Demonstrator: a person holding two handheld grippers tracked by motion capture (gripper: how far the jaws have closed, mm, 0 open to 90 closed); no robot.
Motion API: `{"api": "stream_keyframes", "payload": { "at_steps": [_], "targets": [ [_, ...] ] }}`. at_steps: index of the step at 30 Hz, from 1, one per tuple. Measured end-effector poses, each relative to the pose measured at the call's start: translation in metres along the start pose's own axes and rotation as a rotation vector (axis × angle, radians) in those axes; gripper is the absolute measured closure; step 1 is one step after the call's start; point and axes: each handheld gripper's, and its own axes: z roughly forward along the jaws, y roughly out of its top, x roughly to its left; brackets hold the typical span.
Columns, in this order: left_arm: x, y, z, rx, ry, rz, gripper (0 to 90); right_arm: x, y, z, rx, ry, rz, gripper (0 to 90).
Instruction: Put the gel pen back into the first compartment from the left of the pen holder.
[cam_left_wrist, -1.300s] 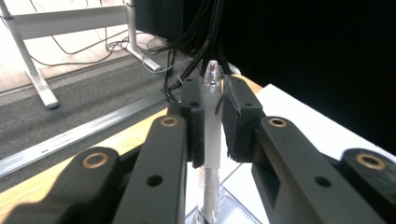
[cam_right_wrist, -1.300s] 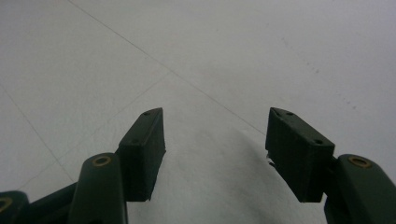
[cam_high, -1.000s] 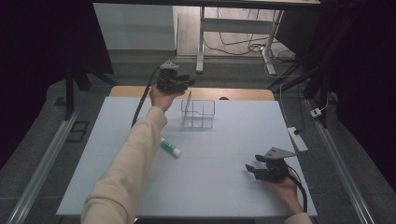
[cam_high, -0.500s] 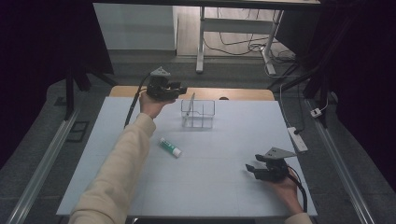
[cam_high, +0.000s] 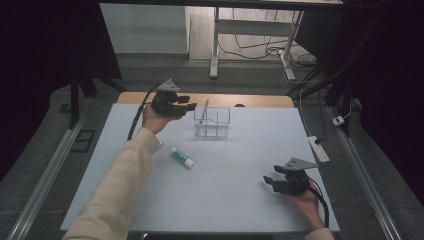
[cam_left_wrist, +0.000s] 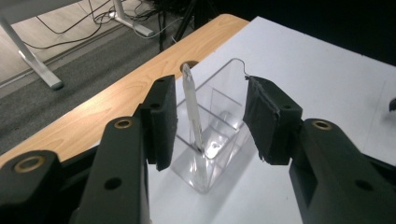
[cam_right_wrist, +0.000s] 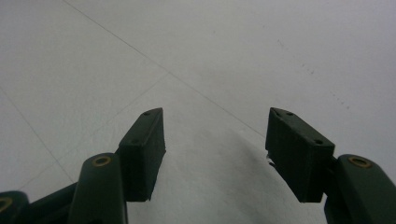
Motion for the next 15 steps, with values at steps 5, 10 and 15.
{"api": "stream_keyframes", "payload": {
  "at_steps": [5,10,15],
  "targets": [
    [-0.002,-0.007,-0.009,0.028,-0.001,0.011,53.0,0.0,0.0,0.0,-0.006,0.001,0.004,36.9],
    [-0.006,-0.013,-0.02,0.047,-0.019,0.009,52.5,0.001,0.0,-0.001,-0.023,0.005,0.002,36.9],
    [-0.013,-0.02,-0.031,0.068,-0.033,0.019,52.2,0.003,0.002,-0.001,-0.018,0.004,0.0,36.9]
  ]
}}
